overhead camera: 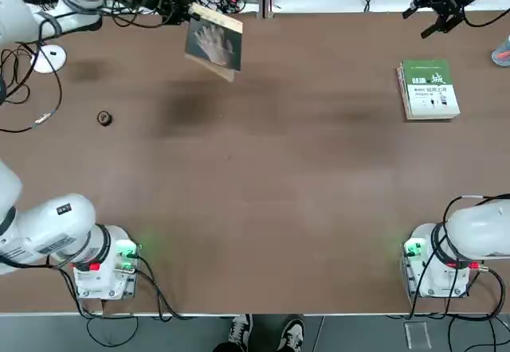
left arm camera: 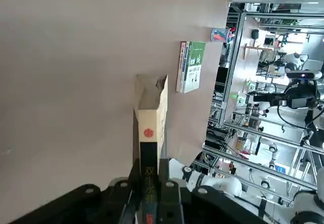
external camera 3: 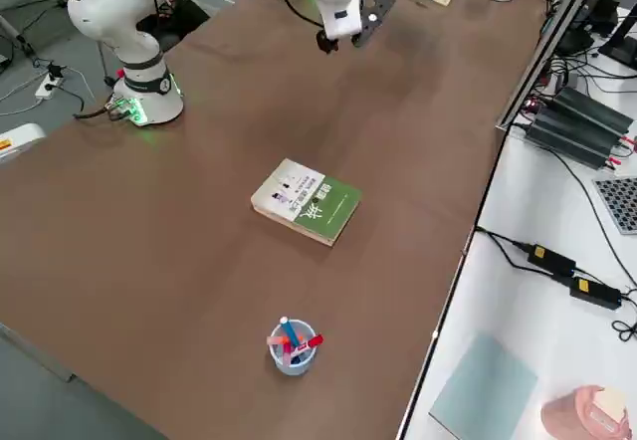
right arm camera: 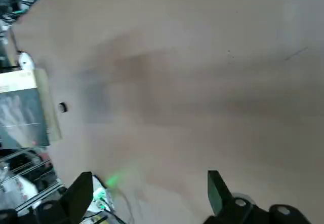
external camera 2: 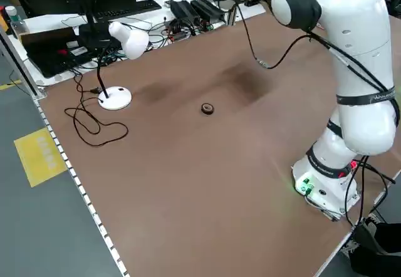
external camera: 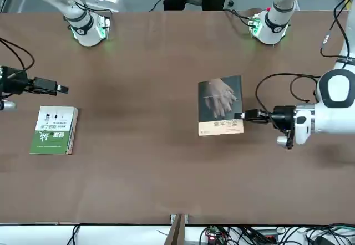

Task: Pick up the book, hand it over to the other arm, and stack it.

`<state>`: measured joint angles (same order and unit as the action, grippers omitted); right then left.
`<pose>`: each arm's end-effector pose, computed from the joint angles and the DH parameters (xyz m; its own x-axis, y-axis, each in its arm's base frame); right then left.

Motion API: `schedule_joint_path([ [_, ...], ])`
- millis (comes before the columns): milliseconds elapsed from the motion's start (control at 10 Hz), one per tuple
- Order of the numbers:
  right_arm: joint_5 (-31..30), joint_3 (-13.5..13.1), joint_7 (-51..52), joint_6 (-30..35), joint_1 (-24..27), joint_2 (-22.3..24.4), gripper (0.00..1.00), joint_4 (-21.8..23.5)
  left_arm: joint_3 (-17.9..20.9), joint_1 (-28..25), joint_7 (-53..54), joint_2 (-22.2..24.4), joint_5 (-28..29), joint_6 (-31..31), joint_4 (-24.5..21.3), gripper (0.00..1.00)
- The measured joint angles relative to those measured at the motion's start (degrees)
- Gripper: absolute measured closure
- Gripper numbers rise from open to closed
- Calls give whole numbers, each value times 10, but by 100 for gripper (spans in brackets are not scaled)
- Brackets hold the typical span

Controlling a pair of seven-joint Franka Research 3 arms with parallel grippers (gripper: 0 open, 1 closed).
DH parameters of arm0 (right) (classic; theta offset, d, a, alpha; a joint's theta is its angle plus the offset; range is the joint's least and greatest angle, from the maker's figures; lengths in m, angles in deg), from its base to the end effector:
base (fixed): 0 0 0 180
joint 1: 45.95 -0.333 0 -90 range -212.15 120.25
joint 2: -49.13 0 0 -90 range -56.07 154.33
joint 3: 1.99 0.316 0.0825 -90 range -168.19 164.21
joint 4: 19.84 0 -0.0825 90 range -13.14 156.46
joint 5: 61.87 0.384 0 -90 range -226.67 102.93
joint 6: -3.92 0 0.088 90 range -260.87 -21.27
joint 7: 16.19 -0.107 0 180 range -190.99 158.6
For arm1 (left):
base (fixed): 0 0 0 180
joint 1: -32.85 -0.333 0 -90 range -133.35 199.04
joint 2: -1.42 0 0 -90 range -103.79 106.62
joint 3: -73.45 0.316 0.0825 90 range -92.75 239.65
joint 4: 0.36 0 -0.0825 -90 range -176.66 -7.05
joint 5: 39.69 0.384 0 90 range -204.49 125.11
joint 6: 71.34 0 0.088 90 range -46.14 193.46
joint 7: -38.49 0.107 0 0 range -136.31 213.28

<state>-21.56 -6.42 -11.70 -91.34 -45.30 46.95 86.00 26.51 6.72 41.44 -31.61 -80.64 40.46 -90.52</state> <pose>0.5581 0.0149 0.5036 0.9774 -0.0868 -0.1926 -0.1910 -0.7528 -0.6300 0.6502 -0.1928 0.4223 0.9789 -0.1199 -0.1658 0.0837 -0.5046 0.8593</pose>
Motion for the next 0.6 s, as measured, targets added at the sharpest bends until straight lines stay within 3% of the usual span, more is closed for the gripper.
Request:
schedule_joint_path([
  [600,124,-20,18,21,2,-1,1,26,-2,74,-36,0,-1,57,5,99],
])
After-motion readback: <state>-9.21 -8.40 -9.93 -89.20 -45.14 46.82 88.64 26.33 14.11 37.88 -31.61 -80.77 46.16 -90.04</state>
